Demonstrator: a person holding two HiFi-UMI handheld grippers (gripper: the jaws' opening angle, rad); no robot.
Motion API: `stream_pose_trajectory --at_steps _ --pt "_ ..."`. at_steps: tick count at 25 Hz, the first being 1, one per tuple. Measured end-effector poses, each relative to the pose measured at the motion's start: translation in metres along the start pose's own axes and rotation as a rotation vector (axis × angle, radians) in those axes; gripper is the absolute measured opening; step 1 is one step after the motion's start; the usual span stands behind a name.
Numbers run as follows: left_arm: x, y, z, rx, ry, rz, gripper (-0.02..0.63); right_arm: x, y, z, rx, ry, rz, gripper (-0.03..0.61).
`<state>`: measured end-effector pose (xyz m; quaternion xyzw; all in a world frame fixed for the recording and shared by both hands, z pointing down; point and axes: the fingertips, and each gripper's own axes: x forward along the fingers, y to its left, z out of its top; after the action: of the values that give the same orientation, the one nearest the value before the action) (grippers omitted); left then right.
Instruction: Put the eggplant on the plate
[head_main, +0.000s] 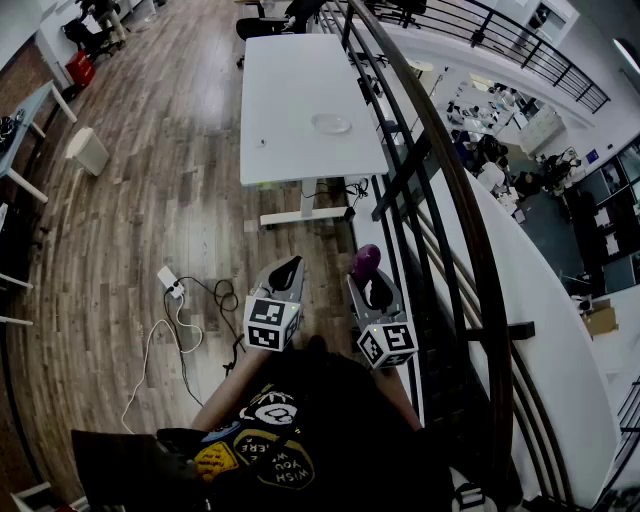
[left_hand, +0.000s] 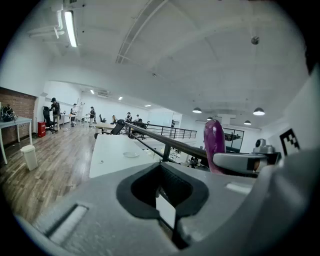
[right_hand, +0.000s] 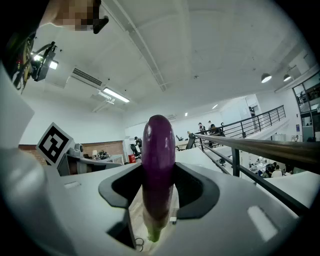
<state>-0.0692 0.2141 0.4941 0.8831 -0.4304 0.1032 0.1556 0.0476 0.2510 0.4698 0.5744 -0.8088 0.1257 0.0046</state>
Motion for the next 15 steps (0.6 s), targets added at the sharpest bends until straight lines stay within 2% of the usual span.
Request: stream_pose_trajectory --at_steps 7,15 --pt "-0.001 -0.002 0.0 0.0 0.005 -0.011 0.005 -0.003 0.002 0.001 0.022 -0.009 0.012 0.204" --pt "0.004 -0.011 -0.002 0.0 0.01 -0.026 0.005 -0.009 -0.007 -0.001 0.04 -0.011 -0.015 0.204"
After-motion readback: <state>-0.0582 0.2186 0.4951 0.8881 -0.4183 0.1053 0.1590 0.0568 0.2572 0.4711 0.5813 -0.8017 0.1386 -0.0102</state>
